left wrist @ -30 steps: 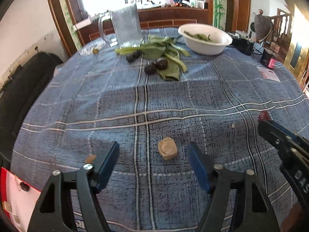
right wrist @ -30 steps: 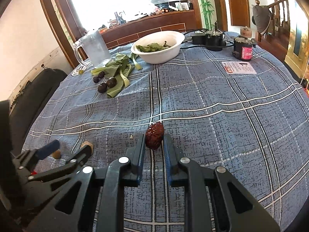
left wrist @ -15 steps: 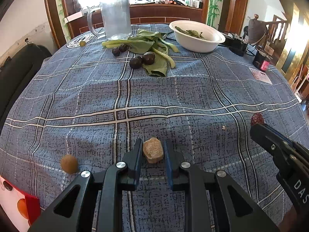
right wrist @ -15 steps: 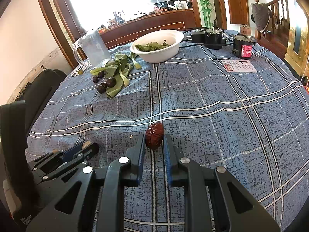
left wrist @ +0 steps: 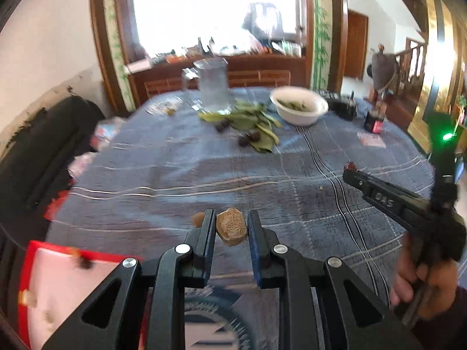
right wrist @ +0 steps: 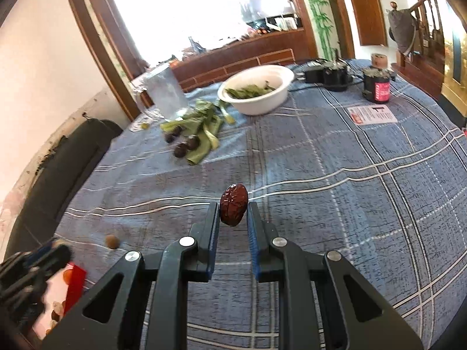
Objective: Organize fruits
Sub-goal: 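Carry the date with the right gripper while the left gripper carries the pastry cube to the tray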
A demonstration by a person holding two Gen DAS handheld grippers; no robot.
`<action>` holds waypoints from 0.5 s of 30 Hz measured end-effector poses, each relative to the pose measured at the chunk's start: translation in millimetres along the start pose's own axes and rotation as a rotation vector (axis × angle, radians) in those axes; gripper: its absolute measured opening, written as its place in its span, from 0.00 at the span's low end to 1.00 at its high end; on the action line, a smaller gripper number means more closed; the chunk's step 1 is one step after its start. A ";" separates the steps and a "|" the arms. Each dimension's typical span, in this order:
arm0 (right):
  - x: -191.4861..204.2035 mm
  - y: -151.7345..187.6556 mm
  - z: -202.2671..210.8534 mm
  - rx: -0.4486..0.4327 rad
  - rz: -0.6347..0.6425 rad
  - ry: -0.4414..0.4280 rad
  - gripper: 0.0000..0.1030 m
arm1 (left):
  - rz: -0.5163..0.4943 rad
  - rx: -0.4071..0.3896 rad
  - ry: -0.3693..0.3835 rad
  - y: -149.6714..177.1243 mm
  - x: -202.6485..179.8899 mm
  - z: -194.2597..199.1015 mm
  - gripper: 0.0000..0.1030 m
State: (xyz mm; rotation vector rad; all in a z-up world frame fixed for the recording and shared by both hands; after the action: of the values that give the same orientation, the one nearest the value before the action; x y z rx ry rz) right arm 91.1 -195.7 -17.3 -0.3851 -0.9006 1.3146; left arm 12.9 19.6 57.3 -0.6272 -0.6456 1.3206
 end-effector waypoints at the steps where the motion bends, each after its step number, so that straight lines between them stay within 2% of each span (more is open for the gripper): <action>1: 3.9 0.9 2.0 -0.010 0.012 -0.004 0.20 | 0.004 -0.021 -0.017 2.4 6.8 11.0 0.20; 8: 49.2 17.5 23.9 -0.044 0.087 -0.050 0.20 | 0.055 -0.125 -0.098 24.2 53.3 65.8 0.20; 15: 136.9 57.5 61.3 -0.023 0.213 -0.200 0.20 | 0.111 -0.143 -0.132 43.6 88.9 83.7 0.20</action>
State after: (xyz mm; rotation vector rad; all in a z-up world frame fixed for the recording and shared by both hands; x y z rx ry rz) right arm 5.8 -67.2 27.5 -0.3795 -1.0641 1.5597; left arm -66.1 117.8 87.9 -0.7045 -0.8280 1.4363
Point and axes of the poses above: each gripper's, at about its wrist camera, not at the fingertips, and z roughly against the way its jaws point, x to its left, y to its underside, the point moved 4 cm from there along -z, roughly the way its jaws point, and after that the axes turned 1 degree about x, right-handed, at the moved point
